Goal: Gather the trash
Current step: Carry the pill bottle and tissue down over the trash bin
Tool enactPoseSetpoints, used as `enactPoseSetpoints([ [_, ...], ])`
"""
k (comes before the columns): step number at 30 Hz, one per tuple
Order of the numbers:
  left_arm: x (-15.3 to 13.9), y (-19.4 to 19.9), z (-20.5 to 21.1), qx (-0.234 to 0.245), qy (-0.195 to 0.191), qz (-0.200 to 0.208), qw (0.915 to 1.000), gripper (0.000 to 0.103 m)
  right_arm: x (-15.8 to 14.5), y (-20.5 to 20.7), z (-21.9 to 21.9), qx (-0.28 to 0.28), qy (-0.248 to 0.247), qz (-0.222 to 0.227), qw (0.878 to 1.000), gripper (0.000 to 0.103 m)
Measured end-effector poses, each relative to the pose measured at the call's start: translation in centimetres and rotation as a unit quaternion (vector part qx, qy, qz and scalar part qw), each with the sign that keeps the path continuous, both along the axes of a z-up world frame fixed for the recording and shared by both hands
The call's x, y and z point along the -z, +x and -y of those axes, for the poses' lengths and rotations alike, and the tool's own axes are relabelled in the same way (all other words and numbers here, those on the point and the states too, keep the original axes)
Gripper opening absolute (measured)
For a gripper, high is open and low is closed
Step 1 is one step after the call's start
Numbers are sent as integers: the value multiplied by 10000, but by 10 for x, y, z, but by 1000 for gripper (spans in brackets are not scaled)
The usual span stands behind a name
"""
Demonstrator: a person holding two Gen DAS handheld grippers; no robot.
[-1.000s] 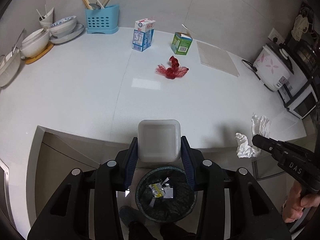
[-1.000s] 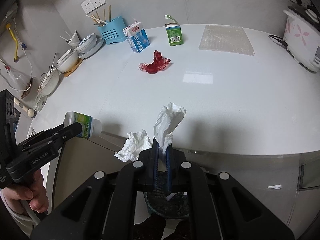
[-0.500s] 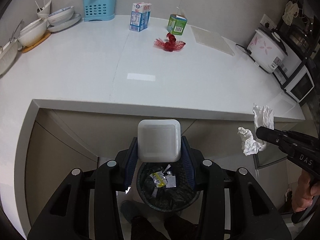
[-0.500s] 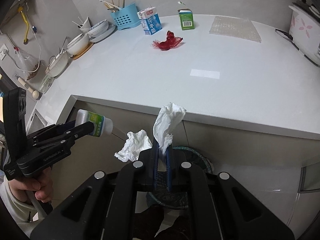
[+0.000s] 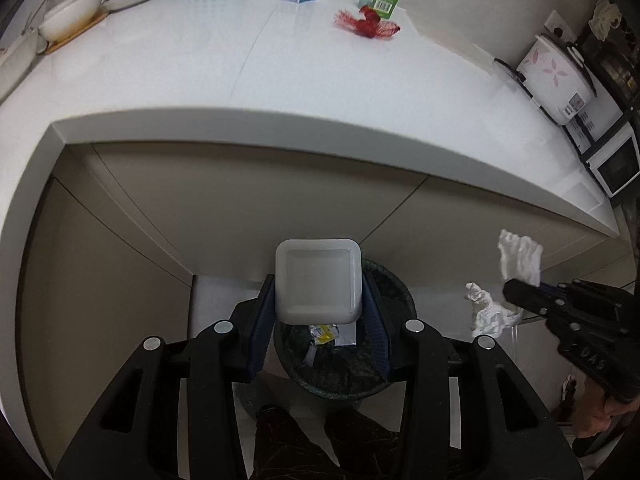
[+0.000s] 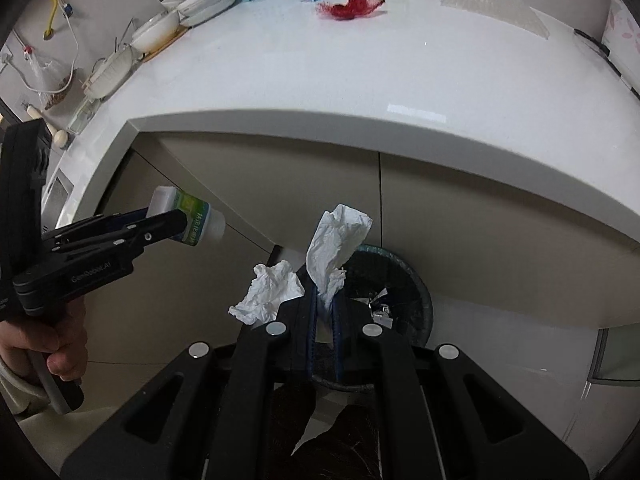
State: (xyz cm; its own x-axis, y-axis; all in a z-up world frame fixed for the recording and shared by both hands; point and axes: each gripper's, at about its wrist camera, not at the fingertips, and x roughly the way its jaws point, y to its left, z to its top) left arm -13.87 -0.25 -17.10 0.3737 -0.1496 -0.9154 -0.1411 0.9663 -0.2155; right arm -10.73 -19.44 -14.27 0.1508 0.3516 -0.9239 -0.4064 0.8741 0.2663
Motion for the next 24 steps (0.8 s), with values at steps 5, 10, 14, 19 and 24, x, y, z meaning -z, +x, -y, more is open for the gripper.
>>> enactPoseSetpoints([
  [5, 10, -7, 1, 85, 26, -57, 9999, 40, 44, -5, -7, -175, -357, -348, 9986, 6],
  [10, 19, -12, -1, 170, 84, -154, 9997, 40, 86, -4, -9, -122, -454, -766, 9960, 6],
  [14, 26, -15, -4, 213, 101, -202, 9995, 40, 117, -6, -10, -116, -585, -1054, 9926, 6],
  [19, 35, -17, -5, 199, 240, -234, 9992, 40, 148, -10, -13, -101, -731, -1413, 9872, 6],
  [24, 42, -18, -10, 158, 279, -359, 9988, 40, 168, -19, -14, -38, -835, -1595, 9836, 6],
])
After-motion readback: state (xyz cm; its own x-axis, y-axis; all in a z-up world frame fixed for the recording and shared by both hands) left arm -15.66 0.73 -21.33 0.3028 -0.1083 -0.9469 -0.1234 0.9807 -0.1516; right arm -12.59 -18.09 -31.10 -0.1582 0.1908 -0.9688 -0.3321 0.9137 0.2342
